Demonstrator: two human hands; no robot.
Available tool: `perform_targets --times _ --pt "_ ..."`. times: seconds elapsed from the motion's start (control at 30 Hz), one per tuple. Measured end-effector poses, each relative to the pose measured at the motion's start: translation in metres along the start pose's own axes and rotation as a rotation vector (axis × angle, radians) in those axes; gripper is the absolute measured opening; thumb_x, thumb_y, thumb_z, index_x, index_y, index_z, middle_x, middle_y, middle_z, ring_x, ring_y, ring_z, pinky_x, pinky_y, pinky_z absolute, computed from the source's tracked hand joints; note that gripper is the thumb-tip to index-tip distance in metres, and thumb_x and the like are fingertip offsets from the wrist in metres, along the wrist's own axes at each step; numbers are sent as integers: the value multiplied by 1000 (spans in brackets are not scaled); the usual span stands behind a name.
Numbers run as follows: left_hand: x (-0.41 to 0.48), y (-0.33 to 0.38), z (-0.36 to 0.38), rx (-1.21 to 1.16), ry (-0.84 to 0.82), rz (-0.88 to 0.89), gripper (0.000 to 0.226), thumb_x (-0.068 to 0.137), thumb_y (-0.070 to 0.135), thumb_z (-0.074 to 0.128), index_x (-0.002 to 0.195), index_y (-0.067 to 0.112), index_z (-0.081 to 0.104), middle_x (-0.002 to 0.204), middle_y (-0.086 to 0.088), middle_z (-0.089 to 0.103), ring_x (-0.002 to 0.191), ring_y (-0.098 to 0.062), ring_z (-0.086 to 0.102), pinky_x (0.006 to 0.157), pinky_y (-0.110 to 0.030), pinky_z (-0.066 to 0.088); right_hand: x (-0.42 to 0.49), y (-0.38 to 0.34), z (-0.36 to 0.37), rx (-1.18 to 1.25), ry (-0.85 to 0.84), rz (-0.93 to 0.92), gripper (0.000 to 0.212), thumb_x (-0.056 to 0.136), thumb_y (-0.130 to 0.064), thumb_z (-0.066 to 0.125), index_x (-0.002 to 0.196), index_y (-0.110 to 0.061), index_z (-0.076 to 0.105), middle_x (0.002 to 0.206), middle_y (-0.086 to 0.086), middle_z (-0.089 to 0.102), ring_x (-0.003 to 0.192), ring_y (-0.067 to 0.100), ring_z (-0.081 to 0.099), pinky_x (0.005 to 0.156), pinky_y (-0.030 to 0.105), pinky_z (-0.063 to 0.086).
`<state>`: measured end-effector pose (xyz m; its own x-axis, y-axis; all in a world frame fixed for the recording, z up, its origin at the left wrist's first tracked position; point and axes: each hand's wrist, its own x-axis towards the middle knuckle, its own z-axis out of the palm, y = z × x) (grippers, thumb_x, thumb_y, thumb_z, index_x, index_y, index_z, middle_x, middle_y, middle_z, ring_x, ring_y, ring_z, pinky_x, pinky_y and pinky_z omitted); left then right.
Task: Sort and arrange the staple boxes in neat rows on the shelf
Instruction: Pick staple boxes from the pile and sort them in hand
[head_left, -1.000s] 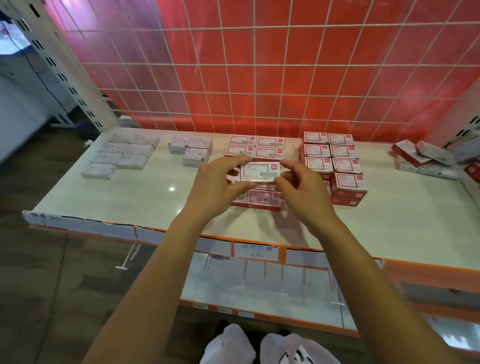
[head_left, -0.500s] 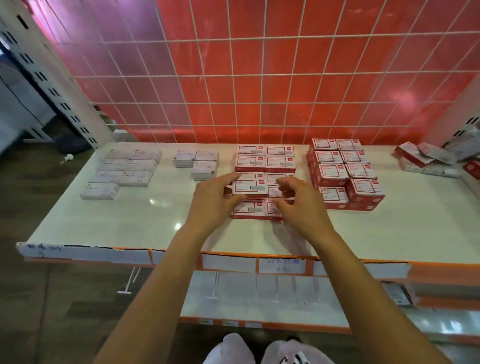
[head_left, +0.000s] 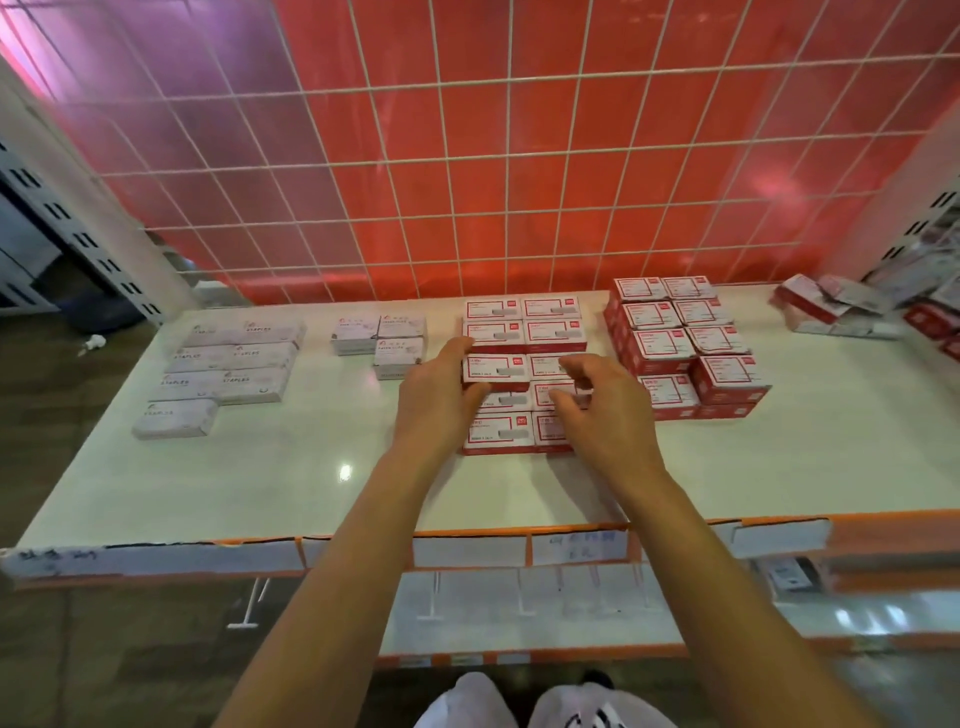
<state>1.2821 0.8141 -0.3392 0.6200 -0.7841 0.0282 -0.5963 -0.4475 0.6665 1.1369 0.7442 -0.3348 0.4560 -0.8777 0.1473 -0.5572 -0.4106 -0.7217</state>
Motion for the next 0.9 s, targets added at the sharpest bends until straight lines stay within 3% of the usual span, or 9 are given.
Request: perform_targets --times 0.4,0.5,0.9 --pt "7 3 5 39 15 -18 50 90 28 64 135 31 43 123 1 64 105 -22 64 84 -44 57 1 -2 4 32 42 14 33 90 -18 62 123 -15 59 120 1 61 108 15 57 94 32 49" --pt "5 5 5 77 42 -14 49 89 31 64 134 27 44 122 -1 64 106 -24 62 88 -43 55 1 -2 5 27 36 2 33 90 -17 61 123 -15 59 121 2 61 108 16 57 95 36 49" --pt "-22 32 8 301 149 197 45 91 27 60 134 22 47 131 -1 53 121 -22 44 98 -33 41 0 1 -2 -31 49 -115 36 87 -15 64 123 -11 60 119 7 63 110 22 57 97 37 45"
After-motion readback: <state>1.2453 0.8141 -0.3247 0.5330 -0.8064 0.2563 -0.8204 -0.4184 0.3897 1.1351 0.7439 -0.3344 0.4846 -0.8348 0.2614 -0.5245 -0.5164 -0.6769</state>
